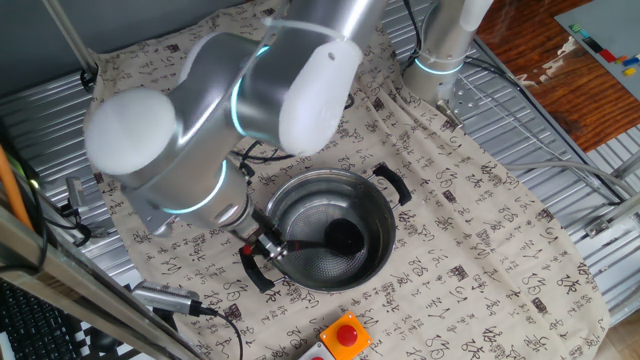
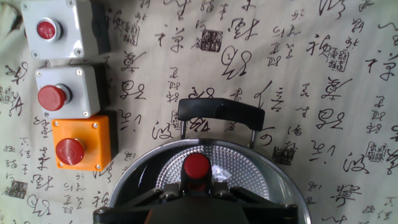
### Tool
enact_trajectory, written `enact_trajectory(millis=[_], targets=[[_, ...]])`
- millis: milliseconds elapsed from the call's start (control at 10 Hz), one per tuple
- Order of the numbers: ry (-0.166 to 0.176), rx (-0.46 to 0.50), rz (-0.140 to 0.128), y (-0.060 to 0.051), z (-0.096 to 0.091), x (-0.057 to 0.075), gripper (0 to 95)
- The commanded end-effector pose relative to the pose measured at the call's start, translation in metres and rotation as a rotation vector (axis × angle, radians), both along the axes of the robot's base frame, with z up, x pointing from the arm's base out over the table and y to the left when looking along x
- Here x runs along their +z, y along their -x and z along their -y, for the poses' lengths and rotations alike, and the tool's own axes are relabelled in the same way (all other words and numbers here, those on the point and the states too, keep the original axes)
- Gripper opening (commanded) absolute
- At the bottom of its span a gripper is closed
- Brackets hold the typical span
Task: Scoop water with a large spoon from one bowl to another
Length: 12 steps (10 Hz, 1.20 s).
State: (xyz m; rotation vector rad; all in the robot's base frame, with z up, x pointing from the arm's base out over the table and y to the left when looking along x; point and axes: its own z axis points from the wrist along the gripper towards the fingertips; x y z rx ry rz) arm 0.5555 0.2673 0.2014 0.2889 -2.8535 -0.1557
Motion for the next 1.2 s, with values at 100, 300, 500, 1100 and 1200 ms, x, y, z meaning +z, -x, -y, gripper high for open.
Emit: enact_trajectory(millis=[100, 300, 500, 1100, 1200], targets=[[0.002, 0.013, 0.006, 0.0, 0.0, -0.001, 0.0], [-0.005, 0.024, 0.015, 0.002, 0.001, -0.003, 0.0], [-0.008, 0.035, 0.02, 0.01, 0.002, -0.01, 0.0], [-0.023, 0.027, 0.097, 0.016, 0.003, -0.012, 0.0], [-0.017, 0.024, 0.113, 0.016, 0.003, -0.012, 0.0]])
